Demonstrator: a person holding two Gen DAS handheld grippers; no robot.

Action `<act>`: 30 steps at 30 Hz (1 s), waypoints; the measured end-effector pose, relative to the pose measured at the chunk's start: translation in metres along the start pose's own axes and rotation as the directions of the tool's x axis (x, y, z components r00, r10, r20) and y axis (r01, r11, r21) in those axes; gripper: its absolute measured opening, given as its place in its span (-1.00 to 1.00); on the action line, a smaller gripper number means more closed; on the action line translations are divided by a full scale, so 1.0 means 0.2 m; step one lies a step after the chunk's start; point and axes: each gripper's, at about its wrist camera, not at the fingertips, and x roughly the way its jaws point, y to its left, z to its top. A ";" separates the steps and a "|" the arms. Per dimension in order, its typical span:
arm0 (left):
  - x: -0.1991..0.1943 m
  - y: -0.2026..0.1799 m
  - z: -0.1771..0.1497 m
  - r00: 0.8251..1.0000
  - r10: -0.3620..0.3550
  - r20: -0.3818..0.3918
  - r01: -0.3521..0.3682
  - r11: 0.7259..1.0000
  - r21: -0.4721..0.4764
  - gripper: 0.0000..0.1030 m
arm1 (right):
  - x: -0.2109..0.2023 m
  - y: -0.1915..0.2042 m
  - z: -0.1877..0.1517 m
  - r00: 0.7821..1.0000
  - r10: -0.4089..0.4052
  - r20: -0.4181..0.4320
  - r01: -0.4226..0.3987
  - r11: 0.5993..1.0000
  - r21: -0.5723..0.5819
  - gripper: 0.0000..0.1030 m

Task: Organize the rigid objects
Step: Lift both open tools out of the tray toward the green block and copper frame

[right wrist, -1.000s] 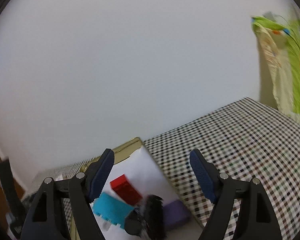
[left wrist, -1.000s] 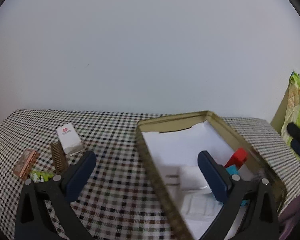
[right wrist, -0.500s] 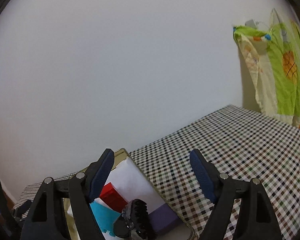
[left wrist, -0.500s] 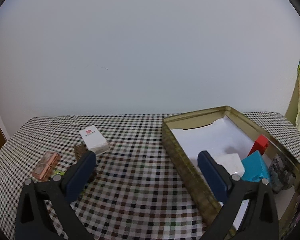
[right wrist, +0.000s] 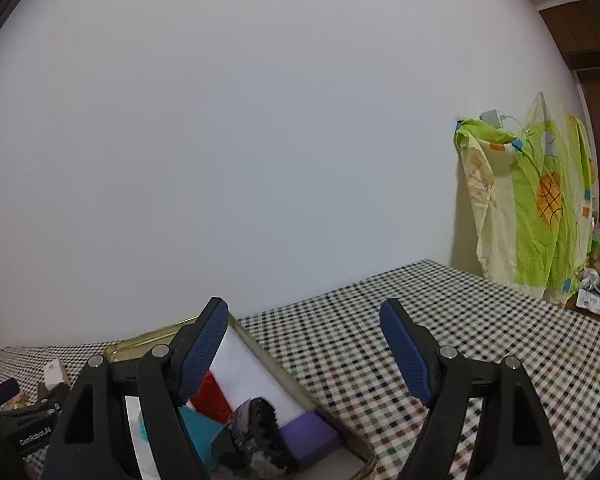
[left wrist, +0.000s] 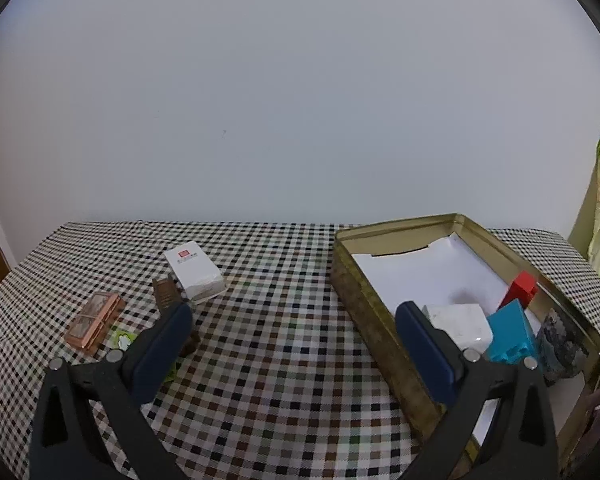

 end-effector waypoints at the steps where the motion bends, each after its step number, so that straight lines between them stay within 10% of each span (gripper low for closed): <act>1: -0.01 0.00 0.00 1.000 -0.004 0.002 0.004 1.000 0.004 0.99 | -0.01 0.01 -0.01 1.000 0.004 -0.003 -0.004 1.000 0.001 0.56; 30: -0.02 0.41 -0.04 0.999 0.036 -0.029 -0.037 0.999 -0.027 0.99 | -0.19 0.52 -0.20 0.979 0.178 -0.099 -0.184 0.981 -0.061 0.56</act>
